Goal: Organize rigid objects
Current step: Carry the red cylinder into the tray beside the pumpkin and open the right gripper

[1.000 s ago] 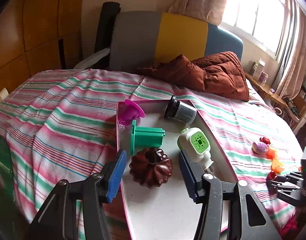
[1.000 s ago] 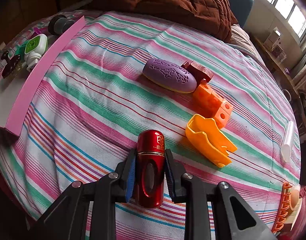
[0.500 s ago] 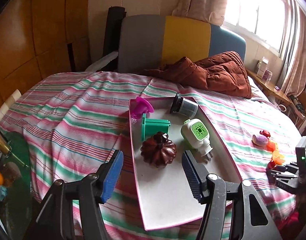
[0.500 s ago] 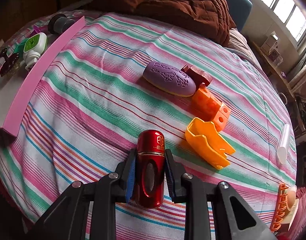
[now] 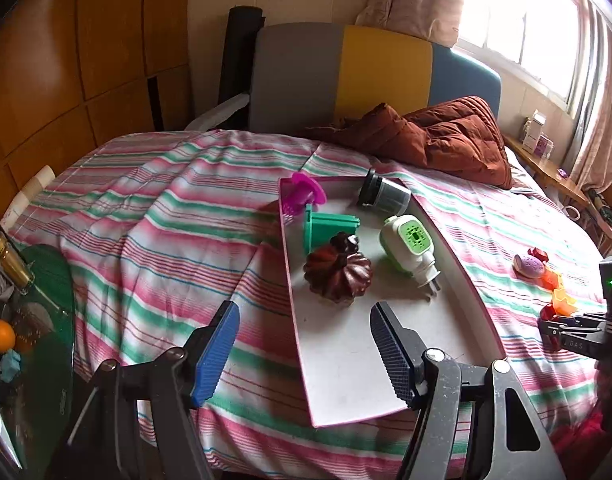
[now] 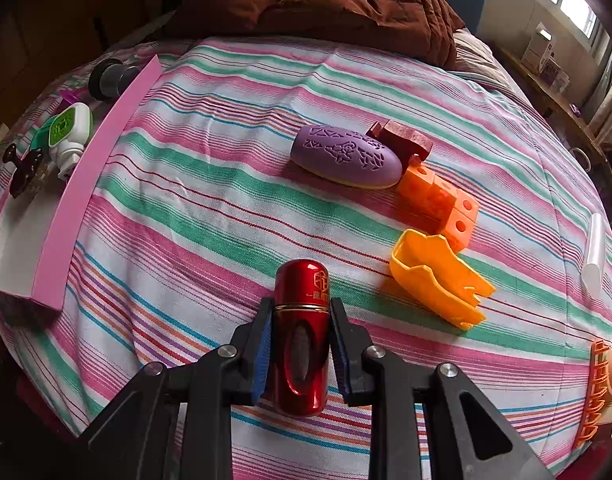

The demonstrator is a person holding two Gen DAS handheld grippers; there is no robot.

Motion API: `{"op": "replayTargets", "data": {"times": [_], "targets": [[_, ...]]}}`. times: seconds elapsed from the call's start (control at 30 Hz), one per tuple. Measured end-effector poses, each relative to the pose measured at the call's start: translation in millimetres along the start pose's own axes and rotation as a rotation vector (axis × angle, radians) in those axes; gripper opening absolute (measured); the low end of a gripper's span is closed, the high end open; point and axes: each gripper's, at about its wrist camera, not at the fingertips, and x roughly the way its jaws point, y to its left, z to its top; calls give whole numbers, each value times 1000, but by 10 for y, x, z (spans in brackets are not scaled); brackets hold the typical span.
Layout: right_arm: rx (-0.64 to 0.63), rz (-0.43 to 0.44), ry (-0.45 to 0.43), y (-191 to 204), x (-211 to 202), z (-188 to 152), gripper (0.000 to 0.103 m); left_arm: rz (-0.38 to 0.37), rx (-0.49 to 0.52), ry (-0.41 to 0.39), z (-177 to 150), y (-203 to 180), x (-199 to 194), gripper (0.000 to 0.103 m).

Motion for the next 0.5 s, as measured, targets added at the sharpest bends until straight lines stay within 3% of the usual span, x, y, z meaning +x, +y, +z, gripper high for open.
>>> {"op": "replayTargets", "data": {"times": [0.13,0.27,0.5], "targets": [[2,76,8,75,-37,-16,26,24,-10,2,-33,89,-20,69],[-13,40,11,205,-22,13,26,21,-31,6,-52,176,-28,69],[71,94,-12,269,-119,84,26,33,-49,-14,-85,276,-101,69]]}}
